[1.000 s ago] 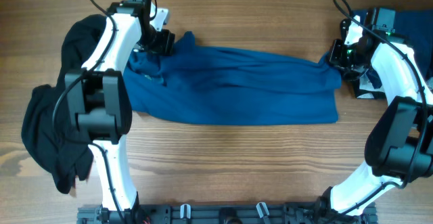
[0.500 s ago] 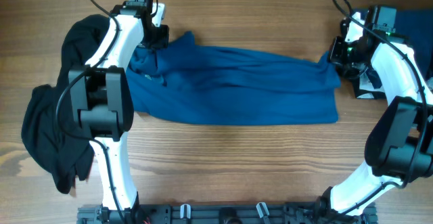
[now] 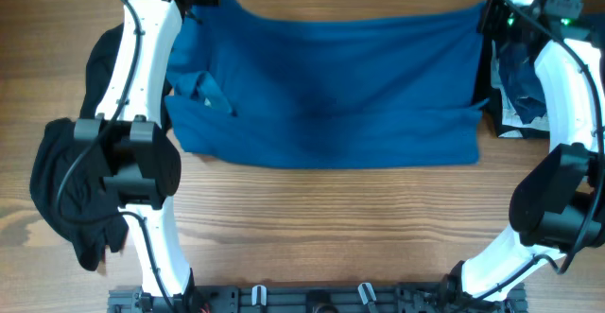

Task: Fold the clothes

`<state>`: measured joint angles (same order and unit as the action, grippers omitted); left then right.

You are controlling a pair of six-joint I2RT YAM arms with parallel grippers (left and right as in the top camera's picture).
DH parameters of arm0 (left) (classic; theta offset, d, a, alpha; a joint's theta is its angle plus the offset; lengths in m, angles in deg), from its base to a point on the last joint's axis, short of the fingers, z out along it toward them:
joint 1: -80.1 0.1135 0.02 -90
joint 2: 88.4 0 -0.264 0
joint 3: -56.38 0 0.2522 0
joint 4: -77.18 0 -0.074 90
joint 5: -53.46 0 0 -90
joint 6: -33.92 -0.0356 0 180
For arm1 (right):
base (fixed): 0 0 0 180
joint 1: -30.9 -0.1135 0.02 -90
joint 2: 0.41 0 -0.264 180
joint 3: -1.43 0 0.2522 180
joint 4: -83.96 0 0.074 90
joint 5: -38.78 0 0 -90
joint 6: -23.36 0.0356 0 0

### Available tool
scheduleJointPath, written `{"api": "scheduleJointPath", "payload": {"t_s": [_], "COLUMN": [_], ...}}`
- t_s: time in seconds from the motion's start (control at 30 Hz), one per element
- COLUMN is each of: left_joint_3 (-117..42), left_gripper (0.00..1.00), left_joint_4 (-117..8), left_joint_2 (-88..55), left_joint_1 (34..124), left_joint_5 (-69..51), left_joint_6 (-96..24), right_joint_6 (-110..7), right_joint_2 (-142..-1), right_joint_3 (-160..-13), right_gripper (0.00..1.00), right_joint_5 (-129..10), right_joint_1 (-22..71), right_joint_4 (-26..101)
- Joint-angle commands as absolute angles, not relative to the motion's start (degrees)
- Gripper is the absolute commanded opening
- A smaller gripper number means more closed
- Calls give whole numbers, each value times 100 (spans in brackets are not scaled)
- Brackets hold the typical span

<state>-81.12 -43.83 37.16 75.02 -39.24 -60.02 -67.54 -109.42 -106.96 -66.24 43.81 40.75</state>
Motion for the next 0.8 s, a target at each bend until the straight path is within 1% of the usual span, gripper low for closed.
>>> {"api": "scheduleJointPath", "payload": {"t_s": [0.0, 0.17, 0.27, 0.4, 0.6, 0.77], "left_joint_3": [-8388, -8390, -8390, -8390, -8390, -8388], "left_gripper": [4, 4, 4, 4, 4, 4], "left_joint_4": [-4475, -4429, -4422, -4079, -2536, -1218], "left_joint_2": [3477, 3449, 3440, 3338, 3169, 3169], "left_joint_1": [7550, 7550, 7550, 7498, 7281, 7163], "left_joint_5": [-4315, -4472, -4498, -4426, -4345, -4002], "left_joint_6": [-5956, -6033, -6031, -6022, -5677, -5642], "right_joint_6": [-6925, -6984, -7283, -7417, -7395, -7102], "right_joint_2": [-11045, -11056, -11056, -11056, -11056, -11069], "right_joint_3": [-11199, -11219, -11219, -11219, -11219, -11208], "right_gripper": [4, 4, 4, 5, 5, 4], "right_joint_5": [-6699, -6821, -6815, -6756, -6758, -6780], "right_joint_1": [4394, 4394, 4394, 4396, 4446, 4682], "right_joint_4": [4289, 4123, 3821, 3590, 3413, 2956]}}
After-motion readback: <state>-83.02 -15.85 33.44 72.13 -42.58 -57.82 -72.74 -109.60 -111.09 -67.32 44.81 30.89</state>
